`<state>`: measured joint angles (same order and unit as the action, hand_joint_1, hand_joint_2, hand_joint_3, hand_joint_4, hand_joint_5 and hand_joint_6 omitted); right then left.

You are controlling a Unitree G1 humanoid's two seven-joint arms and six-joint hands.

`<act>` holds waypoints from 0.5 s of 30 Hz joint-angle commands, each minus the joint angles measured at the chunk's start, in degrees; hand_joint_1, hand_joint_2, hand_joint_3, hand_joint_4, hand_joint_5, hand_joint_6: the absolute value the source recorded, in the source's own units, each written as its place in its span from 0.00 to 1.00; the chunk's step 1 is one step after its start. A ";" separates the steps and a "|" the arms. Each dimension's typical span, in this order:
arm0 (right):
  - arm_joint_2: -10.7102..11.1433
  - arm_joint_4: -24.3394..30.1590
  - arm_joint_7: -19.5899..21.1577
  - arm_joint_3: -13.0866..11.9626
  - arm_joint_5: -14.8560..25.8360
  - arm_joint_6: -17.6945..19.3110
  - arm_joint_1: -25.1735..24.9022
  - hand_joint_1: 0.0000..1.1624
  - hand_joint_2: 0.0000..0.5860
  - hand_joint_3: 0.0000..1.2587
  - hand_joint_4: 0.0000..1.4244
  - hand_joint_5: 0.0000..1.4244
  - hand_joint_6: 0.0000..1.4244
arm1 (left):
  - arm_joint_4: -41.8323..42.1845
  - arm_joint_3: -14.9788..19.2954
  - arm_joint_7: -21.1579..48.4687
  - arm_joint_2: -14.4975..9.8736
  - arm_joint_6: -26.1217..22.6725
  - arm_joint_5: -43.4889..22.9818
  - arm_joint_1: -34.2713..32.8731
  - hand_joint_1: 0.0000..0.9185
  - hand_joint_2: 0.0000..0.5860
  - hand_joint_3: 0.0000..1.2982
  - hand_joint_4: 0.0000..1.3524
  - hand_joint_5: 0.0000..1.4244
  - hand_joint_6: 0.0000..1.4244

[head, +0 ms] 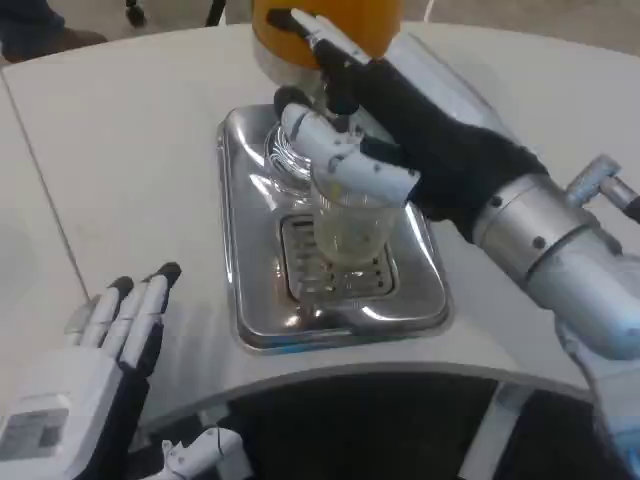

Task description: Grasp the cup under the faucet to collect the drink, then remove the cup.

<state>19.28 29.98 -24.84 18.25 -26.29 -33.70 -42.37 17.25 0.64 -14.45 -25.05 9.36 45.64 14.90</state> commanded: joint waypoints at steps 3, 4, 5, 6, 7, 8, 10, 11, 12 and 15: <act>2.77 1.90 -7.94 7.26 -6.34 -2.43 -3.41 0.12 0.97 0.05 0.00 0.00 0.04 | -0.35 -1.07 1.45 1.28 -1.75 0.52 -0.97 0.00 0.19 0.00 0.00 0.00 0.01; 2.85 2.48 -8.16 7.68 -7.93 -2.87 -3.67 0.12 0.98 0.05 0.00 0.01 0.04 | -0.29 -1.16 1.51 1.42 -2.05 0.55 -1.16 0.00 0.17 0.00 0.00 0.00 0.01; 2.82 2.83 -8.38 7.90 -8.98 -3.16 -3.79 0.12 0.98 0.05 0.00 0.01 0.04 | -0.25 -1.26 1.58 1.62 -2.45 0.60 -1.41 0.00 0.17 0.00 0.00 0.00 0.01; 2.74 3.31 -8.72 7.92 -9.78 -3.38 -3.82 0.12 0.98 0.05 0.00 0.01 0.04 | -0.24 -1.38 1.69 1.82 -2.92 0.68 -1.71 0.00 0.17 0.00 0.00 0.00 0.01; 2.17 4.13 -8.75 7.49 -10.39 -4.00 -3.38 0.11 0.98 0.05 0.00 0.01 0.04 | -0.23 -1.49 1.74 1.94 -3.27 0.73 -1.92 0.00 0.17 0.00 0.00 0.00 0.01; 2.01 4.50 -9.69 7.39 -10.73 -4.71 -3.61 0.11 0.98 0.05 0.00 0.01 0.04 | -0.30 -1.64 1.74 2.28 -3.88 0.82 -2.50 0.00 0.16 0.00 0.00 0.00 0.00; 1.79 5.07 -10.66 7.45 -11.75 -5.38 -3.70 0.11 0.98 0.05 0.00 0.01 0.04 | -0.59 -1.86 1.61 2.74 -4.77 0.81 -3.68 0.00 0.15 0.00 0.00 0.00 0.00; 1.79 5.13 -11.33 7.69 -12.30 -5.66 -3.89 0.11 0.98 0.05 0.00 0.01 0.04 | -0.79 -1.96 1.47 2.96 -5.18 0.82 -4.31 0.00 0.15 0.00 0.00 0.00 0.00; 1.63 5.19 -11.80 7.78 -12.83 -5.83 -3.93 0.10 0.99 0.04 0.00 0.01 0.04 | -1.10 -2.07 1.35 3.16 -5.57 0.84 -5.06 0.00 0.15 0.00 0.00 0.00 0.00; 1.57 4.77 -13.04 8.68 -14.34 -4.98 -4.23 0.10 0.99 0.04 0.00 0.01 0.04 | -2.56 -2.51 1.39 3.59 -6.38 0.61 -7.98 0.04 0.14 0.00 0.00 0.00 0.00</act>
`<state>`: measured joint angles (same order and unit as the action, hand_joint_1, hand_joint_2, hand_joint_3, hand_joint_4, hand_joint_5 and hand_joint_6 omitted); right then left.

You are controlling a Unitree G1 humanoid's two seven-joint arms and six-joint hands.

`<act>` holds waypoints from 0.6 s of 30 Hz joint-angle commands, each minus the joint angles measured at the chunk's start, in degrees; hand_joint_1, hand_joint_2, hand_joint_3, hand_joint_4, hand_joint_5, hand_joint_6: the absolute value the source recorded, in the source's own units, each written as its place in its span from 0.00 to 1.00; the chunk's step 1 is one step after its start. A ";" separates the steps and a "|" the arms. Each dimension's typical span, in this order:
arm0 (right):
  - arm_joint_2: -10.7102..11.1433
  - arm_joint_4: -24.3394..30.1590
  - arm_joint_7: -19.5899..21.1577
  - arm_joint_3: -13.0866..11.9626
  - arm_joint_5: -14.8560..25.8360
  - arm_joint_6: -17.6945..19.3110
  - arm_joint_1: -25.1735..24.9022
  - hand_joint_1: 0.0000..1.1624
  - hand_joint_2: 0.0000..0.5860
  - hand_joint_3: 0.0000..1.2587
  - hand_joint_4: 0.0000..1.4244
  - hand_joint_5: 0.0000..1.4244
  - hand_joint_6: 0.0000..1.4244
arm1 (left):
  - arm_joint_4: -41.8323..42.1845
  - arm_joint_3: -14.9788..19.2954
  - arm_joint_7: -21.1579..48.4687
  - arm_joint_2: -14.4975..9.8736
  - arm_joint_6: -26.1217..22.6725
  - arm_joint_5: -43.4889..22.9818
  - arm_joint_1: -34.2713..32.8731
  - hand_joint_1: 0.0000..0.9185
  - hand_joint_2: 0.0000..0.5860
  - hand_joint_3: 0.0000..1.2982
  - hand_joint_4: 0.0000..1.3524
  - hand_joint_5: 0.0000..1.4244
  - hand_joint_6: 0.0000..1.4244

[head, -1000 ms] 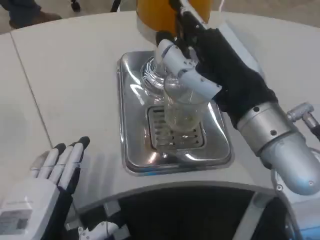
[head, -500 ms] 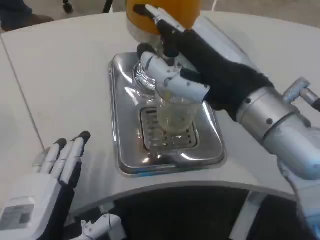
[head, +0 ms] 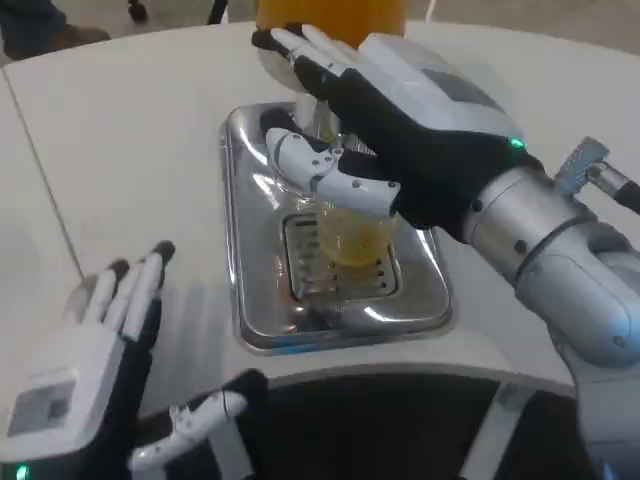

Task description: Grasp the cup under the faucet to collect the drink, then remove the cup.

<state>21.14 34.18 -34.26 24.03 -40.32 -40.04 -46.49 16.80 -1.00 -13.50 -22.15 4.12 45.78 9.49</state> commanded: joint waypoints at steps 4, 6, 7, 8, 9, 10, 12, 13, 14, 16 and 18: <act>-0.73 0.12 -4.35 3.65 -1.72 2.01 0.17 0.09 0.99 0.04 0.00 0.01 0.04 | -4.31 -1.98 0.11 1.15 -1.51 0.64 -6.39 0.08 0.12 0.00 0.00 0.00 0.00; -0.90 -0.32 -4.13 3.42 -2.00 2.36 0.64 0.09 0.99 0.04 0.00 0.01 0.04 | -5.21 -2.75 -0.03 1.57 -1.57 0.56 -8.02 0.08 0.12 0.00 0.00 0.00 0.00; -0.85 -0.52 -4.00 3.27 -2.09 2.67 0.83 0.09 0.99 0.04 0.00 0.01 0.04 | -5.46 -3.03 -0.15 1.66 -1.60 0.49 -8.45 0.08 0.12 0.00 0.00 0.00 0.00; -0.45 -0.72 -3.98 3.31 -2.30 3.34 0.91 0.09 0.99 0.04 0.00 0.01 0.04 | -5.70 -3.38 -0.32 1.84 -1.63 0.57 -8.94 0.09 0.12 0.00 0.00 0.00 0.00; -0.17 -0.85 -4.03 3.34 -2.49 3.89 0.94 0.09 0.99 0.04 0.00 0.01 0.04 | -6.15 -3.92 -0.32 2.20 -1.72 0.58 -9.76 0.10 0.12 0.00 0.00 0.00 0.00; -0.05 -0.85 -3.90 3.13 -2.45 4.28 1.12 0.09 0.99 0.04 0.00 0.01 0.04 | -6.46 -4.28 -0.31 2.43 -1.78 0.60 -10.31 0.11 0.12 0.00 0.00 0.00 0.00; 0.09 -0.87 -4.00 2.72 -2.43 4.62 1.37 0.09 0.99 0.04 0.00 0.01 0.04 | -7.22 -4.99 -0.29 2.78 -1.78 0.57 -11.52 0.11 0.11 0.00 0.00 0.00 0.00; 0.14 -0.89 -3.98 2.65 -2.58 4.80 1.45 0.09 1.00 0.04 0.00 0.01 0.04 | -7.56 -5.27 -0.32 2.88 -1.73 0.47 -12.06 0.11 0.11 0.00 0.00 0.00 0.00; 0.12 -1.06 -3.96 2.56 -2.61 4.91 1.52 0.09 1.00 0.04 0.00 0.01 0.04 | -7.82 -5.48 -0.37 2.95 -1.70 0.39 -12.45 0.11 0.11 0.00 0.00 0.00 0.00; -0.03 -1.40 -4.02 2.22 -2.45 4.87 1.61 0.09 1.00 0.04 0.00 0.01 0.04 | -8.63 -6.05 -0.52 3.24 -1.44 0.21 -13.63 0.11 0.11 0.00 0.00 0.00 0.00; 0.09 -1.57 -4.13 1.90 -2.26 5.03 1.85 0.09 1.00 0.04 0.00 0.01 0.04 | -9.31 -6.46 -0.50 3.41 -1.28 0.05 -14.47 0.11 0.11 0.00 0.00 0.00 0.00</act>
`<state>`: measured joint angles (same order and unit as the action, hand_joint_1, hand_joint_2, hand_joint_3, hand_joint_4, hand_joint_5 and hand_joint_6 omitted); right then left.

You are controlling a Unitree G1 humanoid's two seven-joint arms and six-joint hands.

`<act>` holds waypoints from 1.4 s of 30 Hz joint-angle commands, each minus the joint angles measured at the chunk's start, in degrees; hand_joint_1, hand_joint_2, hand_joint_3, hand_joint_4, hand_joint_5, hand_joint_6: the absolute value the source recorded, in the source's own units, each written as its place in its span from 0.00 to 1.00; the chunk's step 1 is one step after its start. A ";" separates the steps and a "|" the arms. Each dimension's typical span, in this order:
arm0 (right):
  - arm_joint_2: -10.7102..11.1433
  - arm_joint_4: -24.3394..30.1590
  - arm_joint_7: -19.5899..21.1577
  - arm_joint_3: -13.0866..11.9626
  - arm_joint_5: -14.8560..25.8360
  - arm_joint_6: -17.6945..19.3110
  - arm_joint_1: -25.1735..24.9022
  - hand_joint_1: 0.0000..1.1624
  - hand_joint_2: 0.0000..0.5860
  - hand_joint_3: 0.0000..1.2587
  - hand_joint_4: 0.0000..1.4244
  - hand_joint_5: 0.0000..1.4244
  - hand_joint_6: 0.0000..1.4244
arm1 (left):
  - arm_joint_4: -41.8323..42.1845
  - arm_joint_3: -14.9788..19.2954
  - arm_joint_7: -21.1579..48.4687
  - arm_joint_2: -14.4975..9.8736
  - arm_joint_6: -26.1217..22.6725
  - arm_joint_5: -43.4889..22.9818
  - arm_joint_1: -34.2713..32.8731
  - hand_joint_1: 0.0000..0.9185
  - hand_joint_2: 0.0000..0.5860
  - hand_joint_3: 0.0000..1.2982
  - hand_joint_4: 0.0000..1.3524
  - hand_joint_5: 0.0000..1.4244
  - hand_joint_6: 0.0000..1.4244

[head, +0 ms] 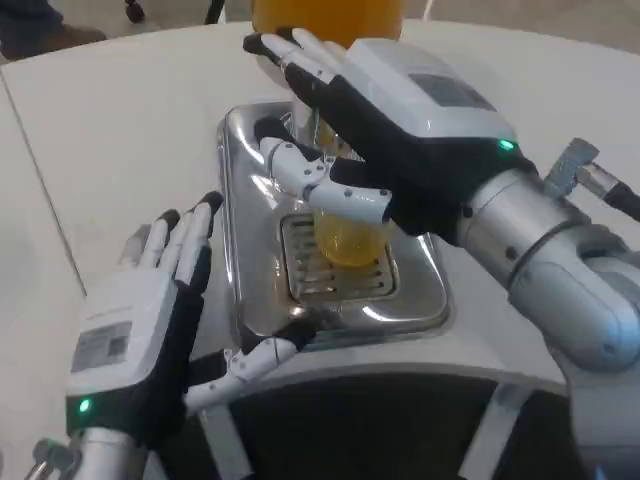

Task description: Grasp the cup under the faucet to collect the drink, then remove the cup.

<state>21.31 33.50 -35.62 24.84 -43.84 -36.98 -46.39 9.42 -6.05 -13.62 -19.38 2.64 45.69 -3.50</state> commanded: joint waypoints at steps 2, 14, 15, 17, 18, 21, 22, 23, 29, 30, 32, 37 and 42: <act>0.00 -0.89 -2.71 0.78 1.30 2.23 2.09 0.09 1.00 0.04 0.00 0.01 0.04 | -2.99 -2.10 -0.31 0.78 0.42 -0.06 -2.57 0.11 0.11 0.00 0.00 0.00 0.00; -0.80 -2.68 -2.18 -1.72 1.95 3.25 3.10 0.10 1.00 0.04 0.00 0.01 0.04 | -8.64 -4.46 -1.63 2.30 1.61 -1.33 -7.21 0.10 0.11 0.00 0.00 0.00 0.00; -1.09 -3.19 -2.39 -2.34 2.67 3.00 3.07 0.10 1.00 0.04 0.00 0.01 0.04 | -9.17 -4.51 -1.73 2.42 1.62 -1.42 -7.65 0.10 0.11 0.00 0.00 0.00 0.00; -0.83 -3.44 -2.08 -2.44 2.34 3.81 3.13 0.11 1.00 0.04 0.00 0.01 0.04 | -10.08 -4.54 -1.85 2.60 1.69 -1.71 -8.42 0.10 0.11 0.00 0.00 0.00 0.00; -1.09 -2.96 -0.94 -3.00 2.30 4.24 3.92 0.11 1.00 0.04 0.00 0.01 0.04 | -10.75 -4.63 -1.86 2.67 1.59 -1.81 -9.02 0.10 0.11 0.00 0.00 0.00 0.00; -4.93 0.07 5.50 -7.68 4.35 4.27 9.55 0.13 1.00 0.04 0.00 0.00 0.04 | -12.26 -4.93 -2.11 2.76 1.35 -1.93 -10.38 0.10 0.11 0.00 0.00 0.00 0.00; -6.20 1.17 7.76 -9.11 4.90 4.34 11.53 0.15 1.00 0.04 0.00 0.00 0.04 | -12.62 -4.98 -2.30 2.79 1.33 -1.98 -10.68 0.10 0.11 0.00 0.00 0.00 0.00; -7.44 2.70 10.90 -10.64 5.14 5.28 14.18 0.18 1.00 0.03 0.00 0.00 0.04 | -12.86 -5.04 -2.46 2.79 1.32 -2.04 -10.89 0.10 0.11 0.00 0.00 0.00 0.00; -8.59 6.44 18.00 -16.13 7.45 10.37 22.42 0.24 1.00 0.03 0.00 0.00 0.04 | -14.54 -5.23 -3.21 2.66 1.47 -2.29 -11.65 0.10 0.10 0.00 0.00 0.00 0.00; -8.04 6.18 17.38 -16.34 7.58 10.51 22.39 0.24 1.00 0.03 0.00 0.00 0.04 | -14.66 -5.27 -3.34 2.62 1.56 -2.28 -11.61 0.10 0.10 0.00 0.00 0.00 0.00; -7.41 5.76 17.30 -16.26 7.23 11.77 22.94 0.25 1.00 0.03 0.00 0.00 0.04 | -14.80 -5.36 -3.58 2.57 1.68 -2.24 -11.54 0.10 0.10 0.00 0.00 0.00 0.00; -1.51 7.76 15.33 -14.32 1.99 16.58 27.39 0.25 1.00 0.03 0.00 0.00 0.04 | -15.28 -5.66 -3.70 2.69 1.60 -2.45 -11.51 0.10 0.10 0.00 0.00 0.00 0.00; 6.45 11.89 16.06 -17.90 1.49 27.55 37.56 0.36 0.99 0.03 0.00 0.00 0.04 | -15.70 -5.79 -3.86 2.63 1.66 -2.98 -11.82 0.03 0.11 0.00 0.00 0.00 0.00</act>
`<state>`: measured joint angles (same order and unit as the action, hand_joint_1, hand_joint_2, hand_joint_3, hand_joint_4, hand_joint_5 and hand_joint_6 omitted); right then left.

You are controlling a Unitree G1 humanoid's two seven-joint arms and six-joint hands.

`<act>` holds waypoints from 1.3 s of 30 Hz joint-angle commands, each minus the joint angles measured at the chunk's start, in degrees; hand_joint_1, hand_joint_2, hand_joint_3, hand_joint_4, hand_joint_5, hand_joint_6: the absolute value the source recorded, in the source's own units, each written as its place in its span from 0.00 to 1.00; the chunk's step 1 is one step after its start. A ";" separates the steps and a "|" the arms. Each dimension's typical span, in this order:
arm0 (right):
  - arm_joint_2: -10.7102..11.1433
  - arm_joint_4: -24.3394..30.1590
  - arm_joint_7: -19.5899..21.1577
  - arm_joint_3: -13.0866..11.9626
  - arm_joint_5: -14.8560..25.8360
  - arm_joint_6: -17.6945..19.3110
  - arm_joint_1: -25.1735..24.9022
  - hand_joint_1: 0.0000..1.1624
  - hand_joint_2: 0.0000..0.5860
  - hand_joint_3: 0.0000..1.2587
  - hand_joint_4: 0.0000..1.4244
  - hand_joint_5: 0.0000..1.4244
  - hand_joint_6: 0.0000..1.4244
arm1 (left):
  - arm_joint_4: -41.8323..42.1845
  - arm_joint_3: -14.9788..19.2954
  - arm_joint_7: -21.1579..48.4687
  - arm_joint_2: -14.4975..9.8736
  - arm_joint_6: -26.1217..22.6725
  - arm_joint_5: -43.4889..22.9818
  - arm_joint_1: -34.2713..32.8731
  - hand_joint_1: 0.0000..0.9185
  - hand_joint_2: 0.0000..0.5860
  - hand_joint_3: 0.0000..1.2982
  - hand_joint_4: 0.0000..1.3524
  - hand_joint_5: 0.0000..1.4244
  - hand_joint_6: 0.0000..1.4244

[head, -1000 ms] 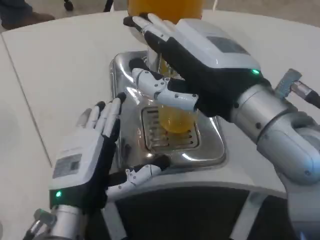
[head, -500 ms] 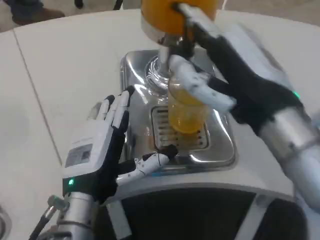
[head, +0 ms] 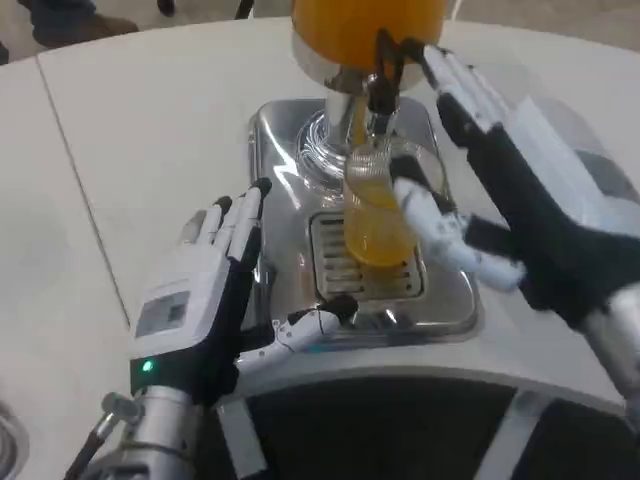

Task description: Grasp the cup under the faucet to collect the drink, then remove the cup.

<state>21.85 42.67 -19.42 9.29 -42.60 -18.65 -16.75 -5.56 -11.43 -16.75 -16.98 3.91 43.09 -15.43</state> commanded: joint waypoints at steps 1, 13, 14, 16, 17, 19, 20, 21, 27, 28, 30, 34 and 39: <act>7.45 3.00 0.22 -3.35 0.56 12.07 9.47 0.38 0.98 0.03 0.00 0.00 0.05 | -0.79 -0.41 -0.83 0.26 0.34 -0.39 0.04 0.01 0.11 0.00 0.00 0.00 0.00; 9.29 9.46 -2.58 -15.45 0.98 17.57 26.78 0.44 0.92 0.03 0.00 0.01 0.07 | -2.74 -1.39 -2.41 1.66 0.75 -0.15 -1.63 0.00 0.11 0.00 0.00 0.00 0.00; 9.46 9.07 -2.96 -15.79 1.51 17.99 27.31 0.44 0.92 0.03 0.00 0.01 0.07 | -2.89 -1.57 -2.48 1.72 0.80 -0.13 -1.72 0.00 0.11 0.00 0.00 0.00 0.00; 9.73 8.71 -3.82 -16.77 2.60 18.45 28.42 0.44 0.93 0.03 0.00 0.01 0.07 | -3.25 -1.85 -2.54 1.79 0.87 -0.23 -1.90 0.01 0.11 0.00 0.00 0.00 0.00; 9.78 8.71 -4.22 -17.49 3.46 18.56 28.92 0.44 0.93 0.03 0.00 0.01 0.07 | -3.71 -1.97 -2.67 1.99 1.15 -0.51 -2.04 0.01 0.11 0.00 0.00 0.00 0.00; 10.20 9.10 -5.66 -18.71 5.22 18.25 29.18 0.44 0.93 0.03 0.00 0.01 0.07 | -4.53 -2.04 -2.95 2.54 1.56 -1.12 -2.30 0.02 0.10 0.00 0.00 0.00 0.01; 10.22 9.76 -6.11 -19.53 5.84 18.11 29.29 0.44 0.93 0.03 0.00 0.01 0.07 | -4.94 -2.00 -3.04 2.84 1.67 -1.41 -2.47 0.02 0.10 0.00 0.00 0.00 0.01; 10.20 10.22 -6.51 -20.10 6.23 18.03 29.31 0.44 0.93 0.03 0.00 0.01 0.07 | -5.69 -1.87 -3.17 3.39 1.67 -1.93 -2.90 0.04 0.09 0.00 0.00 0.00 0.01; 10.68 10.93 -9.87 -22.74 7.90 16.58 28.84 0.44 0.93 0.02 0.00 0.01 0.07 | -10.59 -1.29 -4.26 5.38 2.70 -4.70 -6.42 0.10 0.09 0.00 0.00 0.00 0.01; 10.53 10.97 -10.09 -22.60 7.59 16.59 29.08 0.44 0.93 0.02 0.00 0.01 0.07 | -11.59 -1.36 -4.54 5.57 3.24 -5.14 -7.28 0.11 0.09 0.00 0.00 0.00 0.01; 10.06 10.73 -10.04 -21.75 6.64 16.96 29.65 0.44 0.92 0.02 0.00 0.01 0.07 | -13.43 -1.78 -5.12 5.88 4.16 -5.52 -8.80 0.12 0.10 0.00 0.00 0.00 0.02; 9.21 9.61 -9.99 -18.96 4.72 17.02 29.76 0.44 0.92 0.02 0.00 0.01 0.07 | -15.90 -2.68 -6.14 6.46 4.79 -5.16 -10.57 0.13 0.10 0.00 0.00 0.00 0.02; 8.20 8.62 -10.91 -16.37 3.17 15.12 27.72 0.43 0.93 0.02 0.00 0.01 0.07 | -17.89 -3.55 -7.01 6.84 5.35 -5.20 -12.12 0.13 0.10 0.00 0.00 0.00 0.02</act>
<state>30.49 52.04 -29.38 -7.99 -38.99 -2.45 11.72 -22.05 -14.35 -22.85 -10.47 8.24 37.90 -26.76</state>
